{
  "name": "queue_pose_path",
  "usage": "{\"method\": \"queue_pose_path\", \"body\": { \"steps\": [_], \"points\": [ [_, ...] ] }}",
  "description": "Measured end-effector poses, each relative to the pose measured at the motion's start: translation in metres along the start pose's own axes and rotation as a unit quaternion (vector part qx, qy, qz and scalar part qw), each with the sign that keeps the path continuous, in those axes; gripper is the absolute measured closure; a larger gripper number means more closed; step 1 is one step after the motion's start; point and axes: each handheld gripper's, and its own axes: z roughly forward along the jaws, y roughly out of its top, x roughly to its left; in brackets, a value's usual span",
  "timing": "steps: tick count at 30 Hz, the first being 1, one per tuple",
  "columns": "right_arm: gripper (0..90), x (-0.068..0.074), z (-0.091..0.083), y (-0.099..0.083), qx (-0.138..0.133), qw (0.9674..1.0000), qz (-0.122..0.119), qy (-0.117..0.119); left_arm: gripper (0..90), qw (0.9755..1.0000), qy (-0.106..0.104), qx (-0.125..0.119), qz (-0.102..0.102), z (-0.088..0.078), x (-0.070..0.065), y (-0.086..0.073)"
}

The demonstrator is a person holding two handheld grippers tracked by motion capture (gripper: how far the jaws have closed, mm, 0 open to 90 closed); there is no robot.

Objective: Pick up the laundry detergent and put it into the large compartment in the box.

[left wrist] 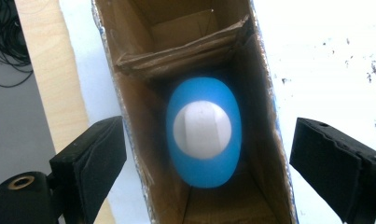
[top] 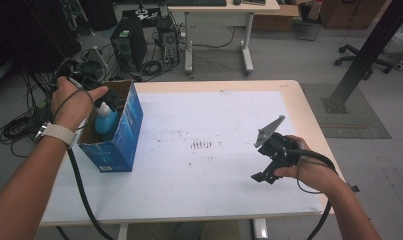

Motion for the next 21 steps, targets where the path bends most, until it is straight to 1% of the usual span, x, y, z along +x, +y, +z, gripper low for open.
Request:
{"method": "queue_pose_path", "body": {
  "steps": [3,6,16,21],
  "points": [
    [10.5,0.000,0.000,0.000,0.000,1.0000,0.001,0.000,10.8,1.0000,-0.004,-0.001,0.004,-0.005,-0.001,0.000],
    [10.5,0.000,0.000,0.000,0.001,1.0000,0.000,-0.001,10.0,0.9999,-0.003,-0.002,0.010,-0.011,-0.003,0.000],
    [10.5,0.002,-0.002,0.001,0.000,1.0000,-0.001,-0.003,10.1,0.9995,-0.008,-0.001,0.029,-0.021,-0.013,-0.002],
    [10.5,0.003,-0.003,0.001,0.002,1.0000,-0.001,-0.004,10.3,0.9990,-0.016,-0.006,0.042,-0.026,-0.020,-0.003]
  ]
}}
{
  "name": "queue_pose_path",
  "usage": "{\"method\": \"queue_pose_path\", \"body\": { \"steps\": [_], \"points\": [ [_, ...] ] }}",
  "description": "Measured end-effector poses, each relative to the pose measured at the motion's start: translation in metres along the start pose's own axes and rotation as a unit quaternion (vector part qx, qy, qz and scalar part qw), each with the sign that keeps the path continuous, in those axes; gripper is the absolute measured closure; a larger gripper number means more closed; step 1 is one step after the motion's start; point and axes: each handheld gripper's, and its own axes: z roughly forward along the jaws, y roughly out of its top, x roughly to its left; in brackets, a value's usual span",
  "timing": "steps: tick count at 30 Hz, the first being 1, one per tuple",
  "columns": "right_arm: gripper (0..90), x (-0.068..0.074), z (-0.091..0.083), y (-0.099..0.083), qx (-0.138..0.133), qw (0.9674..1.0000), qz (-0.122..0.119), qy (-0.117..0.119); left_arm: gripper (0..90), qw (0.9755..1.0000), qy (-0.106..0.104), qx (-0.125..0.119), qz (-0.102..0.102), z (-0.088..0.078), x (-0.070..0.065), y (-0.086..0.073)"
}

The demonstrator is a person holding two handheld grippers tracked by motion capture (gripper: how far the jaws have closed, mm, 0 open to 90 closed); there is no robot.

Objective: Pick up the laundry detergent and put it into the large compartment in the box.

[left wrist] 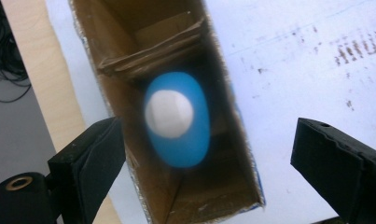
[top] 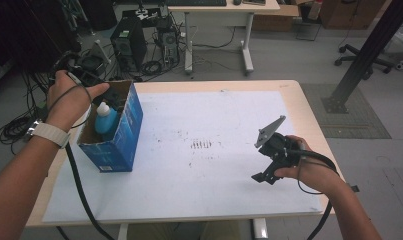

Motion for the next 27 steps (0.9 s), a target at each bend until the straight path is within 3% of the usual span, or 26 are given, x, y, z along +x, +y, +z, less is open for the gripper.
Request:
{"method": "queue_pose_path", "body": {
  "steps": [15,24,27],
  "points": [
    [10.6,0.002,-0.002,0.002,0.002,1.0000,0.000,-0.001,10.3,0.9987,-0.019,-0.014,0.046,-0.006,-0.019,0.002],
    [10.6,0.002,-0.003,0.006,0.005,1.0000,-0.001,-0.002,10.7,0.9944,-0.039,-0.017,0.097,-0.011,-0.032,0.005],
    [10.6,0.002,-0.003,0.007,0.006,1.0000,-0.001,-0.002,10.6,0.9938,-0.037,-0.016,0.104,-0.011,-0.036,0.007]
  ]
}}
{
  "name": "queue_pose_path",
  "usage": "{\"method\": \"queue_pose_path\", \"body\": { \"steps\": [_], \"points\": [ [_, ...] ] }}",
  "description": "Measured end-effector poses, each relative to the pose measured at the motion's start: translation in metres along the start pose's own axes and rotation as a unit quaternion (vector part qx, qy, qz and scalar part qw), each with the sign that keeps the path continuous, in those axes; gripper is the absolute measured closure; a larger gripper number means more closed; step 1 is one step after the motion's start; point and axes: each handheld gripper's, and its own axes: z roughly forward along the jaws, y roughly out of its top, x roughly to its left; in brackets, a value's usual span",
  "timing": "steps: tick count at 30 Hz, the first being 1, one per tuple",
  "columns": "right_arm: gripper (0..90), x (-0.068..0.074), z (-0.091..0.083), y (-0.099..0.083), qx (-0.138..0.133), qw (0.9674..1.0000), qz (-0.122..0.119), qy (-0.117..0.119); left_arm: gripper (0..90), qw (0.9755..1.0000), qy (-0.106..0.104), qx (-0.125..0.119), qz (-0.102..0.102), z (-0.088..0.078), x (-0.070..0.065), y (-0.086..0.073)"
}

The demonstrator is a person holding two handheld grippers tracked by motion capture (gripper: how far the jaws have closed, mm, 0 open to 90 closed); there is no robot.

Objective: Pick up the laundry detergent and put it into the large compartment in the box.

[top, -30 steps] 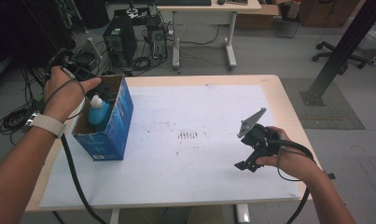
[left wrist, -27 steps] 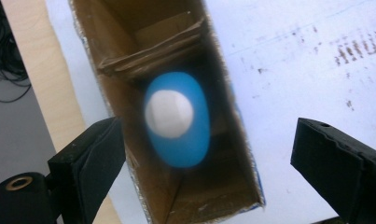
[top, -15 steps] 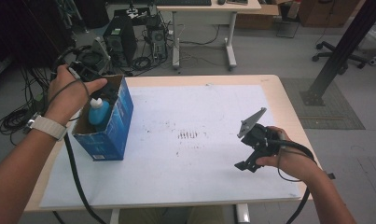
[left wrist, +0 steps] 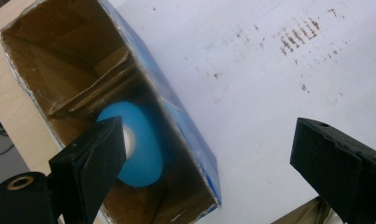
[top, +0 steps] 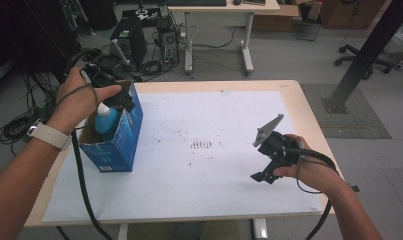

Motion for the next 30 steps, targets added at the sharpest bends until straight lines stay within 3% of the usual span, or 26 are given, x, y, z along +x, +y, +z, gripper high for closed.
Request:
{"method": "queue_pose_path", "body": {
  "steps": [11,20,30],
  "points": [
    [10.6,-0.001,-0.001,0.002,0.004,1.0000,0.000,0.001,10.4,0.9992,-0.016,0.003,0.038,0.002,-0.015,0.011],
    [10.5,-0.002,-0.001,0.002,0.005,1.0000,0.003,0.001,10.4,0.9970,-0.029,0.013,0.071,0.008,-0.030,0.018],
    [10.6,-0.002,-0.004,0.001,0.007,0.9999,0.008,0.001,10.4,0.9919,-0.050,0.013,0.116,0.011,-0.044,0.024]
  ]
}}
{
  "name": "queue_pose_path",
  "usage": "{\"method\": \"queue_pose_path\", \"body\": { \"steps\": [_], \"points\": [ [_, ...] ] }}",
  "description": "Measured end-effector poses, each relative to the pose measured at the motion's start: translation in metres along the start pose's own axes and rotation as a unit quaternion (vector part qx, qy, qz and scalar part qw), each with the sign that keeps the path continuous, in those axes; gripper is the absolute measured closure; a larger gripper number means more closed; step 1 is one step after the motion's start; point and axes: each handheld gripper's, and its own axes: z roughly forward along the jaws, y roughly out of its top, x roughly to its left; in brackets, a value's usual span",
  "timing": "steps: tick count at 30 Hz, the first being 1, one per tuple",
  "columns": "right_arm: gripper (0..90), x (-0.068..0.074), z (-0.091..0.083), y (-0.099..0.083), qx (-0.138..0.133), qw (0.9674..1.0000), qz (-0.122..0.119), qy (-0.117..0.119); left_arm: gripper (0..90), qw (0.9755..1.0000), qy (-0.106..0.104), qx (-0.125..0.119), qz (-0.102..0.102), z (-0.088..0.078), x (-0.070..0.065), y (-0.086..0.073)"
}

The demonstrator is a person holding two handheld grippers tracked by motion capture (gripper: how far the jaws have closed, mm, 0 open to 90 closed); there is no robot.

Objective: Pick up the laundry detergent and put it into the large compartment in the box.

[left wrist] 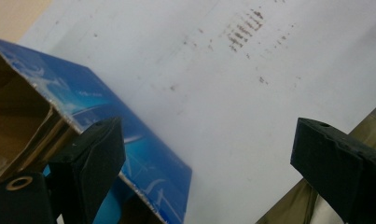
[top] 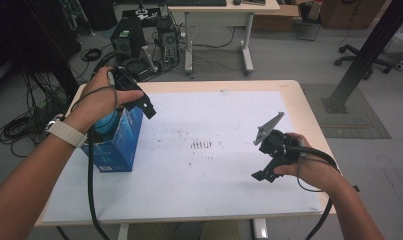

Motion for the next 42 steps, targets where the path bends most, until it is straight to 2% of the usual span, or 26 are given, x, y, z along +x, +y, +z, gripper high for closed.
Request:
{"method": "queue_pose_path", "body": {
  "steps": [8,16,24,29,31,42],
  "points": [
    [10.6,-0.001,-0.003,0.000,-0.001,1.0000,0.003,0.001,10.4,0.9984,-0.015,-0.006,0.055,0.003,-0.013,0.008],
    [10.6,-0.001,-0.003,0.002,-0.001,1.0000,0.003,0.001,10.5,0.9942,-0.029,-0.004,0.104,0.007,-0.027,0.014],
    [10.6,-0.001,-0.002,0.002,-0.001,1.0000,0.003,0.002,10.1,0.9879,-0.041,-0.020,0.149,0.008,-0.040,0.015],
    [10.6,0.000,-0.002,0.004,-0.001,1.0000,0.002,0.002,10.1,0.9825,-0.049,-0.023,0.178,0.010,-0.049,0.017],
    [10.6,0.000,-0.002,0.004,-0.001,1.0000,0.002,0.002,10.1,0.9812,-0.050,-0.021,0.185,0.011,-0.051,0.018],
    [10.6,0.000,-0.001,0.005,0.001,1.0000,0.004,0.002,10.1,0.9790,-0.047,-0.019,0.198,0.017,-0.059,0.020]
  ]
}}
